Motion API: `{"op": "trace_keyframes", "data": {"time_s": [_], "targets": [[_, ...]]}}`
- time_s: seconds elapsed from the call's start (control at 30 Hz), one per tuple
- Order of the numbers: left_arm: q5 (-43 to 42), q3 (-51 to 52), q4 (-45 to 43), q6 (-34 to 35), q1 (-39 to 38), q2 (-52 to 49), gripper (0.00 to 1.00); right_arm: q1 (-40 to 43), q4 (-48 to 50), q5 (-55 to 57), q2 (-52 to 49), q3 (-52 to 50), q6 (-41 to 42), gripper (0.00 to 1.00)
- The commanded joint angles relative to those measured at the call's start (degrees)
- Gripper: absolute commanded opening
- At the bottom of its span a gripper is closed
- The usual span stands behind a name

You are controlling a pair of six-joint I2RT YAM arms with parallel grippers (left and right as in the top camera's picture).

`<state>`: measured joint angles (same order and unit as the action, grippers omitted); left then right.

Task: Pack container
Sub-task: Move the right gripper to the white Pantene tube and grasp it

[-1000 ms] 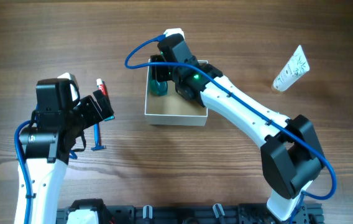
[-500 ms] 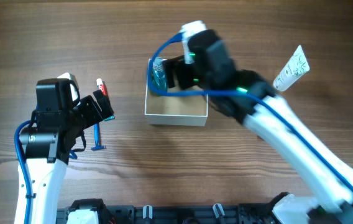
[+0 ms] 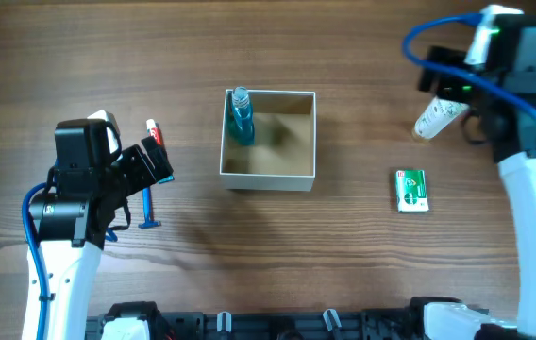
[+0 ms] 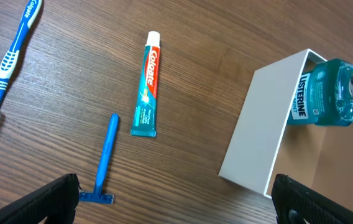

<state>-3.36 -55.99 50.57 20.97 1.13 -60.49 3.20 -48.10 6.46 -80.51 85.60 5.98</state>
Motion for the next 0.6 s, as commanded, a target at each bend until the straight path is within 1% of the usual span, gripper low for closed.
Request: {"op": "trace_keyframes", "data": {"time_s": [0.0,0.07,0.3,0.47,0.57], "targets": [[-1.55,-0.94,-0.15,0.5,-0.28,-0.07,1.0,5.68,0.04,-4.0,-3.63,0.22,-6.91,1.0],[-1.55,-0.94,-0.15,0.5,-0.28,-0.07,1.0,6.78,-0.02,-5.07,-5.51,0.15,-9.29,1.0],[-1.55,-0.94,-0.15,0.5,-0.28,-0.07,1.0,7.91,-0.85,-6.43,-15.54,0.15,-13.6,1.0],[-1.55,-0.94,-0.15,0.5,-0.28,-0.07,1.0,7.91,-0.83,-8.2,-20.44,0.15,-13.29,0.99],[-1.55,-0.94,-0.15,0.5,-0.28,-0.07,1.0,7.91,-0.72,-8.81,-21.38,0.15,-13.0,0.9]]}}
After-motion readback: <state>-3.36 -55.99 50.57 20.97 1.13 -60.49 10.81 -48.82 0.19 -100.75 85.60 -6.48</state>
